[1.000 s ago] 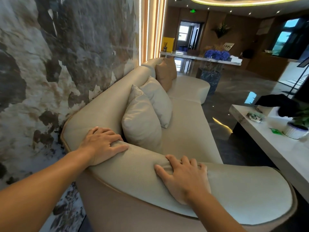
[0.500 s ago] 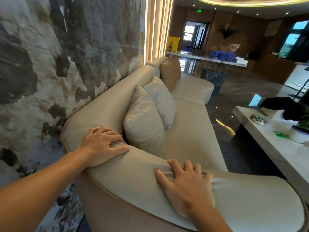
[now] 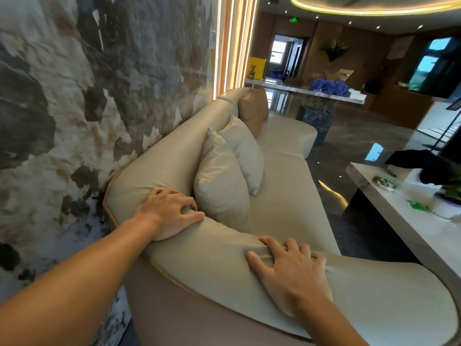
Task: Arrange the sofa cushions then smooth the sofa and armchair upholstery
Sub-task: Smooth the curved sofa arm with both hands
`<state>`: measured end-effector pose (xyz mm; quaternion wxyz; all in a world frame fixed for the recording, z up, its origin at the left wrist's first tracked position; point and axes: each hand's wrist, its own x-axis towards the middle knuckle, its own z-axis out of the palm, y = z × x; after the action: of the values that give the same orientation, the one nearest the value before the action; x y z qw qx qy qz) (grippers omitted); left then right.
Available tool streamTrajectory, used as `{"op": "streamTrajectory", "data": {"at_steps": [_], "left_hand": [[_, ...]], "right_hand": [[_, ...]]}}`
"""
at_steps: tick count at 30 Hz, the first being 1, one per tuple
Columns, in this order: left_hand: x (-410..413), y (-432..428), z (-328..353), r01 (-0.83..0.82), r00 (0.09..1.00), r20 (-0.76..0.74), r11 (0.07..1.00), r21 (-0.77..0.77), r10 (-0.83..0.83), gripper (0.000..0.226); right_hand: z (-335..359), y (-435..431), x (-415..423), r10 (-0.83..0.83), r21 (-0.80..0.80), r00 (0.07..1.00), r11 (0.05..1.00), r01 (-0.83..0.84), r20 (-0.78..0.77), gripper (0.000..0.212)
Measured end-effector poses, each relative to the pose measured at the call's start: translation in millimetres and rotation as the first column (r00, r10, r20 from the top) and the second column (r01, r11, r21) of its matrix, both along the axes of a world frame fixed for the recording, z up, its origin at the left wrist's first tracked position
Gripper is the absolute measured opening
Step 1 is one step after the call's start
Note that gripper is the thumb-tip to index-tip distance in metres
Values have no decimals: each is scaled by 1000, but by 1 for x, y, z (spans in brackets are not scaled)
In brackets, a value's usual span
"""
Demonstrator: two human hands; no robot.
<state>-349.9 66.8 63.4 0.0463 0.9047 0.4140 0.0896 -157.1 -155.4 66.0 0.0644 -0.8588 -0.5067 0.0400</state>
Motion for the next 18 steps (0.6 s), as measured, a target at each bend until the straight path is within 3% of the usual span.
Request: {"op": "streamTrajectory", "data": {"at_steps": [5,8,12,14,16,18], "left_hand": [[-6,-4,2,28,999,40,997,67,-31,52],[-17,-39,6,-62,997,52,995,81,58,44],[-57,-107,49,-115,951,-309,939,-325,10,61],[-58,-119,83,-150,896,-444,920,-363,-29,59],[-66,-159,135,-138,845,-529,928,-347,-72,42],[-80,-215,185,-117,797,-597,947,-300,-90,38]], "right_hand": [[0,-2,-6,-66,-37,998,997,66,20,80],[-2,-26,-26,-158,-101,986,983,152,-54,72],[24,-80,-60,-98,-263,987,963,63,-124,67],[49,-70,-53,-81,-375,981,927,10,-175,69],[94,-84,-71,-76,-479,977,878,-28,-197,54],[138,-118,-106,-88,-487,977,873,-18,-193,47]]}}
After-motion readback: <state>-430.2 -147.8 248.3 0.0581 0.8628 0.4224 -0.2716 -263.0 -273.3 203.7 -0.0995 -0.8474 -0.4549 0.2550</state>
